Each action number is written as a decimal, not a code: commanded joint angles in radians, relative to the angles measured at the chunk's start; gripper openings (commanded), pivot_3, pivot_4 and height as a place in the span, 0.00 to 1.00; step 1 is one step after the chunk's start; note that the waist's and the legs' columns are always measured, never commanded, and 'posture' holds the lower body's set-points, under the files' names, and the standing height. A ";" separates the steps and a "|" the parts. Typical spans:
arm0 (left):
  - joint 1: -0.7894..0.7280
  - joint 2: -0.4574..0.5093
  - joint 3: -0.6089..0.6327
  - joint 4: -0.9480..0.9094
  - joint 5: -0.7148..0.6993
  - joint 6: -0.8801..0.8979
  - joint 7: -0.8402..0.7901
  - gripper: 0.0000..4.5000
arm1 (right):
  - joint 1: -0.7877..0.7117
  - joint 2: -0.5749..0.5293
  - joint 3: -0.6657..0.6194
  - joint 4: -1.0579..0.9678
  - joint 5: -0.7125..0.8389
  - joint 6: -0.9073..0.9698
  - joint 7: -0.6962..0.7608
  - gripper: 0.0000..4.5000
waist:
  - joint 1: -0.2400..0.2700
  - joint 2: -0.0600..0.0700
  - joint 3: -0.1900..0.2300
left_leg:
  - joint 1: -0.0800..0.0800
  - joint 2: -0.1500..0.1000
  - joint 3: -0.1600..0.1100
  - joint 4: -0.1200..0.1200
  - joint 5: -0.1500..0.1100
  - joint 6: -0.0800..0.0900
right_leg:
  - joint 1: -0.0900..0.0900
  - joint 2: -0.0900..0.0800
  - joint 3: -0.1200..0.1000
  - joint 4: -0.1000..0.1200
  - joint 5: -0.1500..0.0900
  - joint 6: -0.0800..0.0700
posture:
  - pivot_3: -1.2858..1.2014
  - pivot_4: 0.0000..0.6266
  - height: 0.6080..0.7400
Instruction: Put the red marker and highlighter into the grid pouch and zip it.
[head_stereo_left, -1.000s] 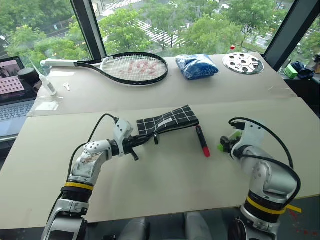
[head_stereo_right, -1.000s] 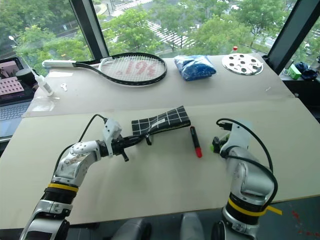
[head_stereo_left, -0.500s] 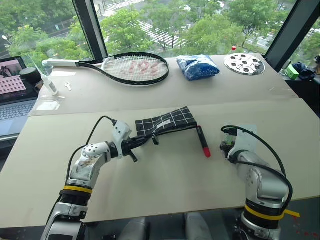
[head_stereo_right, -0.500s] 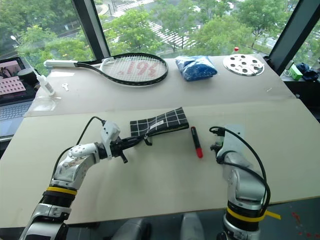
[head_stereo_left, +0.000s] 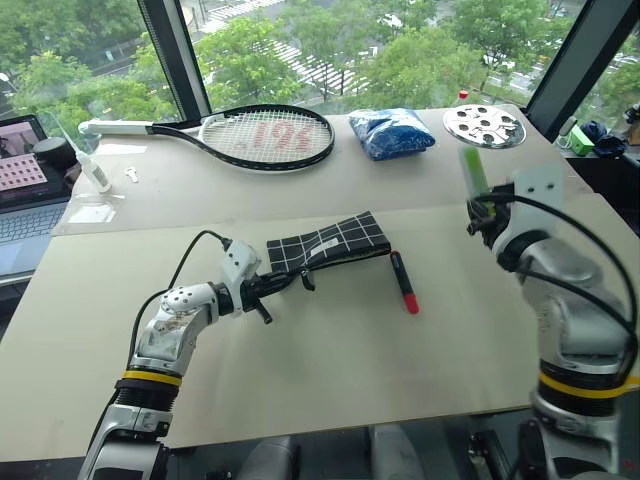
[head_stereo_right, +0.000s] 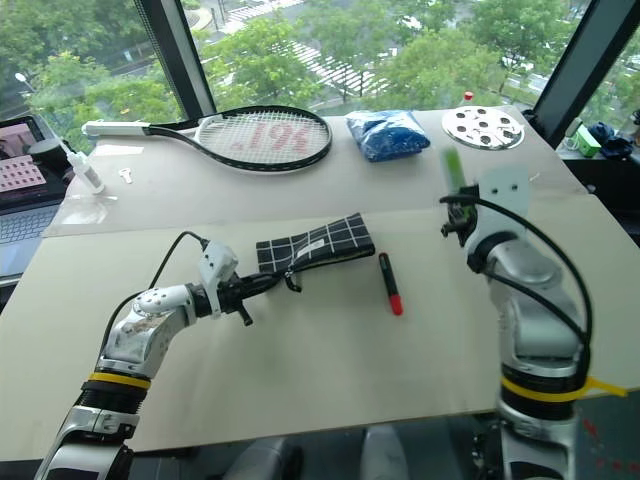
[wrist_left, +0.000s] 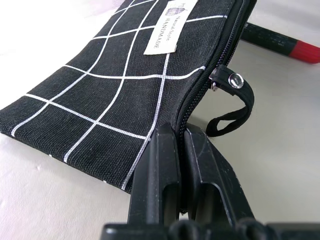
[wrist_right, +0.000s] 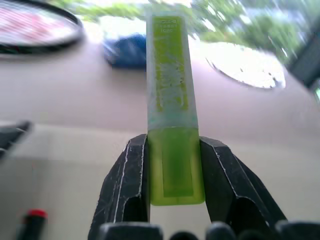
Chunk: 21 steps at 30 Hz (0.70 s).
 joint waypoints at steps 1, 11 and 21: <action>-0.020 0.005 0.003 -0.030 -0.001 -0.013 -0.008 0.00 | 0.073 -0.149 0.128 -0.099 0.013 -0.168 0.231 0.23 | 0.005 0.000 0.000 | 0.000 0.000 0.000 0.000 -0.001 0.000 | 0.000 0.000 -0.001 0.000 0.000 0.000 | 0.52 0.24 1.00; -0.013 -0.010 -0.012 -0.071 -0.003 0.005 0.001 0.00 | 0.152 -0.399 0.179 -0.174 0.124 -0.192 0.530 0.23 | 0.009 -0.001 0.001 | 0.001 0.002 0.006 0.002 -0.002 0.001 | 0.001 0.000 0.000 -0.004 0.001 -0.001 | 0.52 0.24 1.00; -0.003 -0.011 -0.022 -0.093 -0.004 0.011 0.002 0.00 | 0.104 -0.402 0.274 -0.023 0.021 -0.226 0.516 0.23 | 0.016 -0.002 0.001 | 0.001 0.002 0.006 0.002 -0.002 0.001 | 0.001 0.000 0.000 -0.005 0.002 -0.001 | 0.52 0.24 1.00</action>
